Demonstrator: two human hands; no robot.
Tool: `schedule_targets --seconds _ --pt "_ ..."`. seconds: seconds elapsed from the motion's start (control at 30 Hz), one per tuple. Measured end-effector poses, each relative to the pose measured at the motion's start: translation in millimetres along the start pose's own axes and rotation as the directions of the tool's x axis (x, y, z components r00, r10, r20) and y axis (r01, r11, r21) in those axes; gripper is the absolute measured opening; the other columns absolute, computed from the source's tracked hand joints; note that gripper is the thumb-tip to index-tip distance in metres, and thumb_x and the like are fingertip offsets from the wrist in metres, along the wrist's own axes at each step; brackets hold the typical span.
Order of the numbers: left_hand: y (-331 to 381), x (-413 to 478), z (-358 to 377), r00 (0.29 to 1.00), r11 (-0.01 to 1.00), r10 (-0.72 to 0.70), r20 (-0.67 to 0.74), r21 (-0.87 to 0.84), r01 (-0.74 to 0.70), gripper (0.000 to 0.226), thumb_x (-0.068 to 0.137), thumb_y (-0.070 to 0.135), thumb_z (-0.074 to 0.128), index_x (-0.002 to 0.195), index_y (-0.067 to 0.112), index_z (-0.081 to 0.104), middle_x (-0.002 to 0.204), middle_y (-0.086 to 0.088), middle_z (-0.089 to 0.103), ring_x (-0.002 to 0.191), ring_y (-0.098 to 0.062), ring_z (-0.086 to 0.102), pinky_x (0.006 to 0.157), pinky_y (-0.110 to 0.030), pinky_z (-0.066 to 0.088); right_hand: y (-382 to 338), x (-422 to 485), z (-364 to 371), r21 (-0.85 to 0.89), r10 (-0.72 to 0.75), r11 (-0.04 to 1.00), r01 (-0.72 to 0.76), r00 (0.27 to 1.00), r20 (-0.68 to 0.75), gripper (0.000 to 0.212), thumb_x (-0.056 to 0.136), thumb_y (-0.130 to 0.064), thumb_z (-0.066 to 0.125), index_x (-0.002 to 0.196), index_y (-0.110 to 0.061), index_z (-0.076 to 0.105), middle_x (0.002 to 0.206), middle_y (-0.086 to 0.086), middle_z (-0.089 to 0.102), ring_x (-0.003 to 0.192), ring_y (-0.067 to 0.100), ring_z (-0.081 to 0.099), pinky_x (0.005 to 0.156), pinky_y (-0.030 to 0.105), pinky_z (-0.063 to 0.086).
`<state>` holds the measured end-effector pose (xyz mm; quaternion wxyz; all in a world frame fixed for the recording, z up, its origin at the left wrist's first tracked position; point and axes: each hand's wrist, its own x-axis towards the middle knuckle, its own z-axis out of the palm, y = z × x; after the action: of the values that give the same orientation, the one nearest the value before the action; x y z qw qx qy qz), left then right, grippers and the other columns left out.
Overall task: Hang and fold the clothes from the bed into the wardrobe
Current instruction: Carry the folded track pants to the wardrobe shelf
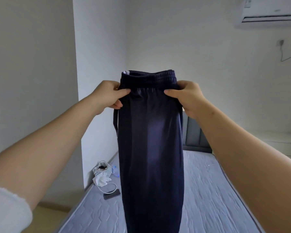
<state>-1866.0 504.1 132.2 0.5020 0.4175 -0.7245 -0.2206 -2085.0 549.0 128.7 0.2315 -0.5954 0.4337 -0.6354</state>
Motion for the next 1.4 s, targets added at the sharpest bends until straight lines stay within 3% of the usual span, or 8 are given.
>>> schedule_targets --seconds 0.13,0.27,0.47,0.6,0.8,0.9,1.03,1.4 --pt "13.2 -4.9 -5.4 0.988 0.97 0.113 -0.108 0.228 -0.086 0.037 0.093 0.038 0.051 0.064 0.014 0.047 0.052 0.001 0.043 0.038 -0.009 0.044 0.033 -0.009 0.033 -4.8 -2.3 8.8 0.006 -0.082 0.997 0.083 0.991 -0.11 0.003 0.087 -0.014 0.064 0.088 -0.012 0.066 0.083 0.002 0.067 0.074 0.013 0.063 0.073 0.029 0.057" --pt "14.2 -8.4 -19.3 0.998 0.999 -0.013 -0.058 -0.036 0.011 0.035 0.089 0.043 0.057 0.064 0.019 0.049 0.045 0.012 0.046 0.033 0.0 0.039 0.041 -0.01 0.038 -7.8 -3.9 11.2 0.038 -0.061 0.997 0.063 0.998 -0.03 0.006 0.087 -0.023 0.064 0.082 -0.02 0.066 0.081 -0.002 0.069 0.074 0.012 0.065 0.071 0.027 0.056" --pt "-1.2 -17.2 -35.8 0.962 0.907 -0.114 0.246 -0.369 0.202 0.005 0.08 0.022 0.066 0.083 0.018 0.068 0.08 0.004 0.074 0.071 -0.009 0.069 0.064 -0.02 0.055 -4.4 -7.8 10.7 0.287 0.138 0.937 -0.197 0.967 0.214 0.006 0.087 -0.012 0.063 0.085 -0.009 0.068 0.074 0.003 0.073 0.067 0.015 0.069 0.061 0.025 0.056" --pt "-34.4 -20.1 -24.6 0.892 0.871 -0.19 0.41 -0.349 0.346 0.032 0.069 0.019 0.065 0.101 0.018 0.065 0.108 -0.002 0.066 0.102 -0.019 0.059 0.1 -0.033 0.041 24.9 -9.8 13.2 0.223 0.274 0.904 -0.364 0.896 0.35 0.011 0.088 -0.005 0.056 0.087 -0.008 0.067 0.075 0.003 0.073 0.065 0.014 0.069 0.058 0.024 0.056" --pt "-107.6 -15.6 25.9 0.791 0.816 -0.558 0.249 0.34 0.468 0.023 0.075 0.017 0.076 0.093 0.009 0.064 0.088 -0.005 0.058 0.085 -0.017 0.05 0.076 -0.025 0.036 114.0 -12.3 34.1 -0.423 0.456 0.833 -0.356 0.875 0.161 0.007 0.083 -0.002 0.064 0.088 0.0 0.069 0.077 0.008 0.06 0.069 0.017 0.055 0.068 0.026 0.045" --pt "-111.9 -0.4 44.8 0.887 0.894 -0.429 0.172 0.223 0.39 0.023 0.076 0.007 0.073 0.097 0.007 0.061 0.096 -0.011 0.059 0.086 -0.02 0.052 0.073 -0.026 0.044 132.0 -1.9 40.2 -0.528 0.316 0.807 -0.264 0.949 0.007 0.005 0.085 -0.009 0.062 0.086 -0.008 0.066 0.079 0.007 0.058 0.077 0.021 0.056 0.069 0.026 0.043" --pt "-72.2 24.4 35.5 0.972 0.971 -0.236 -0.018 0.034 0.236 0.02 0.085 0.013 0.063 0.098 0.022 0.05 0.083 -0.004 0.058 0.062 -0.016 0.059 0.034 -0.012 0.038 93.1 25.7 36.6 -0.38 0.064 0.918 -0.113 0.988 -0.139 0.011 0.09 -0.016 0.054 0.097 -0.02 0.061 0.074 -0.005 0.056 0.038 0.007 0.056 0.043 0.012 0.042" --pt "-33.3 -14.4 -1.3 0.988 0.989 0.1 -0.114 -0.096 -0.111 0.028 0.086 0.001 0.06 0.089 0.028 0.052 0.086 0.005 0.063 0.061 -0.005 0.068 0.061 -0.019 0.054 42.4 -4.1 16.2 -0.218 -0.153 0.966 0.142 0.987 -0.038 0.022 0.088 -0.014 0.058 0.078 -0.033 0.054 0.071 -0.01 0.063 0.051 0.003 0.058 0.057 0.025 0.048"
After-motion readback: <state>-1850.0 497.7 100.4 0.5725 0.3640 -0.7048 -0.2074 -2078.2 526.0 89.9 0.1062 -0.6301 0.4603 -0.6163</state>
